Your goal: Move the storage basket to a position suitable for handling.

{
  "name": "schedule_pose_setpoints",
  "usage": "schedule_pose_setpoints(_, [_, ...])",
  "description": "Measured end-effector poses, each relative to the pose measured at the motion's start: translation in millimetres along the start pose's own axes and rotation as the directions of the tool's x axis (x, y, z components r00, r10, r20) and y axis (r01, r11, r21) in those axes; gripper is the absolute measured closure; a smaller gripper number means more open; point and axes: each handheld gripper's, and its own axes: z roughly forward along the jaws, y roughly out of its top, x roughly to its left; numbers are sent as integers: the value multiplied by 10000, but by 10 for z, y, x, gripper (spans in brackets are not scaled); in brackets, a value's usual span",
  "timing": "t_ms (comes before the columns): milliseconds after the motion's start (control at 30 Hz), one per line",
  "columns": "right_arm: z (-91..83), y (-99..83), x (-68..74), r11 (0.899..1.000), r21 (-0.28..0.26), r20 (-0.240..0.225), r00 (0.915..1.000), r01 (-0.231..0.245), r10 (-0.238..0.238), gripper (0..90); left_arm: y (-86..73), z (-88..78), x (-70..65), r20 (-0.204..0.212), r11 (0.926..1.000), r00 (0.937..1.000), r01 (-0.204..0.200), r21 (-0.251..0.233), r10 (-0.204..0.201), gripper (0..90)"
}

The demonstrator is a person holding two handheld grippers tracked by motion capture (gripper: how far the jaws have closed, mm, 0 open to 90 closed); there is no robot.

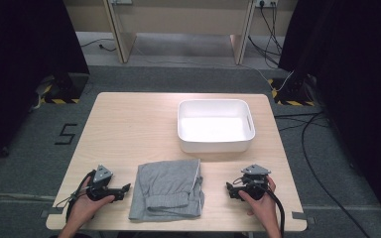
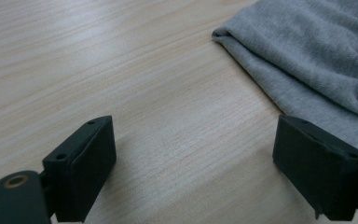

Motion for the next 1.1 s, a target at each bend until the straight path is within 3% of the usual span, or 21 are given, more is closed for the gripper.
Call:
schedule_pose_setpoints(300, [-8,-1,4,10000,-54,-33,10000,73,-73,34,0,-2,3,11,10000,10000,24,-5,-24,125])
schedule_pose_setpoints(400, [-38,12,-19,9994,-316,-36,9999,141,-142,226,0,-5,15,111,9999,9999,118,-72,-117,130])
schedule_pose_setpoints(433, [-38,12,-19,9994,-316,-36,9999,141,-142,226,0,-5,15,111,9999,9999,118,-72,-117,142])
schedule_pose_setpoints(467, [-74,19,-42,9988,-476,187,9997,144,-135,140,-1,-12,37,274,9995,9993,274,-149,-270,142])
schedule_pose_setpoints(533, [-106,24,-79,9975,-697,304,9994,-121,143,205,4,-18,61,489,9982,9973,556,-223,-544,148])
schedule_pose_setpoints(633, [-150,41,-151,9929,-1036,220,9979,-582,608,192,50,-24,92,745,9950,9933,914,-410,-882,162])
schedule_pose_setpoints(733, [-184,65,-213,9908,-1231,307,9977,-560,602,205,117,-42,106,772,9920,9918,1075,-665,-1023,164])
schedule_pose_setpoints(833, [-293,192,-347,9837,-1663,634,9948,-680,795,207,345,-96,101,1221,9834,9844,1408,-1146,-1267,163])
schedule_pose_setpoints(967, [-359,355,-454,9713,-2175,761,9904,-961,1150,222,628,-48,6,1345,9877,9878,954,-1241,-785,162])
schedule_pose_setpoints(1100, [-393,511,-503,9585,-2625,817,9872,-1114,1371,226,903,73,-146,1853,9893,9811,796,-1225,-560,162])
